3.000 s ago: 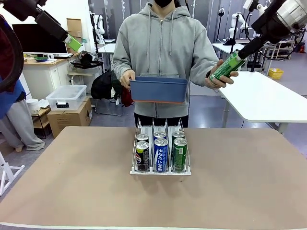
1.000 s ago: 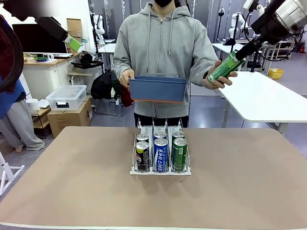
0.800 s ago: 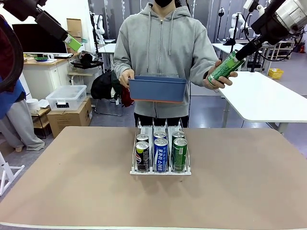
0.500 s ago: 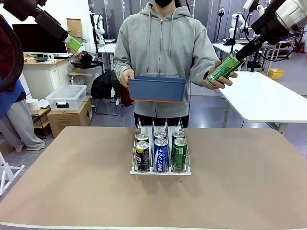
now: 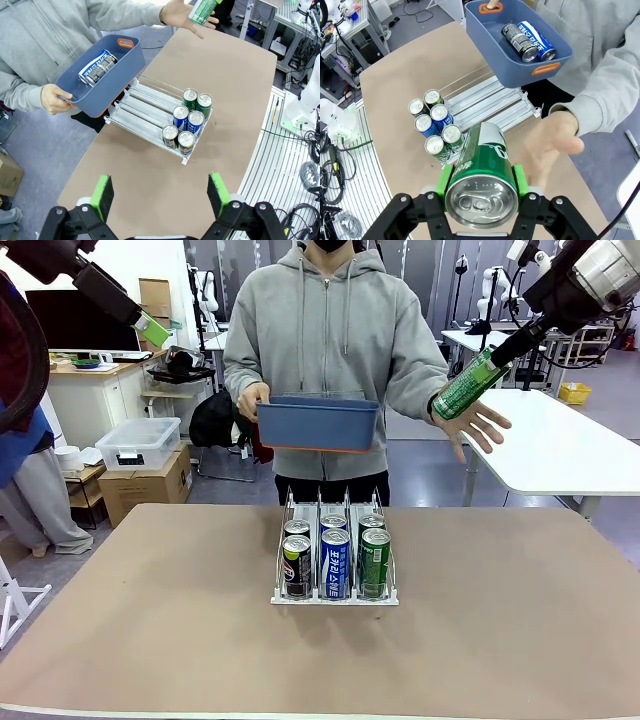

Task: Fill the beverage cans into the dispenser.
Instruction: Place the picked Sprite in the line of the Automatic Can Dispenser with the same cans.

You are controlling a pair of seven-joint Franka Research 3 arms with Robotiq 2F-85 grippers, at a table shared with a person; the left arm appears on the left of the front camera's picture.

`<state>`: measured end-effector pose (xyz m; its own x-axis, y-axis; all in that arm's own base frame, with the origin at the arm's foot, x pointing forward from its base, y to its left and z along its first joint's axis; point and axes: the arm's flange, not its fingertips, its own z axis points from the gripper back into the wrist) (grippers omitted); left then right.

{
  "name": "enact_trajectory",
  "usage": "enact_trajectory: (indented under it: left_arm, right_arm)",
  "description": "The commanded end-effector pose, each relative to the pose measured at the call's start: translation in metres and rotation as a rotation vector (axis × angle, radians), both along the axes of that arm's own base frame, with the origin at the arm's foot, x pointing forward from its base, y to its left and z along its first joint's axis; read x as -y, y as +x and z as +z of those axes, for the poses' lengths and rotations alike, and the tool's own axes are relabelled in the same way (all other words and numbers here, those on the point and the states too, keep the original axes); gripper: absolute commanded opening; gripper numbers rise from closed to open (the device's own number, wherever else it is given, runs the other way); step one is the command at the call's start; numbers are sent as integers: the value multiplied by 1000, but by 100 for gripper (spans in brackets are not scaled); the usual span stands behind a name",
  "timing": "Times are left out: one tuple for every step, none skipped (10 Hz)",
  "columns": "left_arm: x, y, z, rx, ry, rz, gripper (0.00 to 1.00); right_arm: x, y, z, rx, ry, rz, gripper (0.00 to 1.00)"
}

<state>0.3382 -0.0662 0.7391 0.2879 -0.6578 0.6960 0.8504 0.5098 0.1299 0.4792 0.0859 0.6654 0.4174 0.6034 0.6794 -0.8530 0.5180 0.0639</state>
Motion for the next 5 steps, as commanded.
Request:
enact_trajectory:
  left_arm:
    - [-1, -1, -2, -8, -2, -4, 100]
    - [-1, -1, -2, -8, -2, -4, 100]
    - [-1, -1, -2, -8, -2, -4, 100]
    - [-1, -1, -2, -8, -2, -4, 100]
    - [-1, -1, -2, -8, -2, -4, 100]
  right_arm:
    - [1, 0, 1, 3, -7, -2, 0]
    - [1, 0, 1, 3, -7, -2, 0]
    - [1, 0, 1, 3, -7, -2, 0]
    - [1, 0, 1, 3, -7, -2, 0]
    - [1, 0, 1, 3, -7, -2, 0]
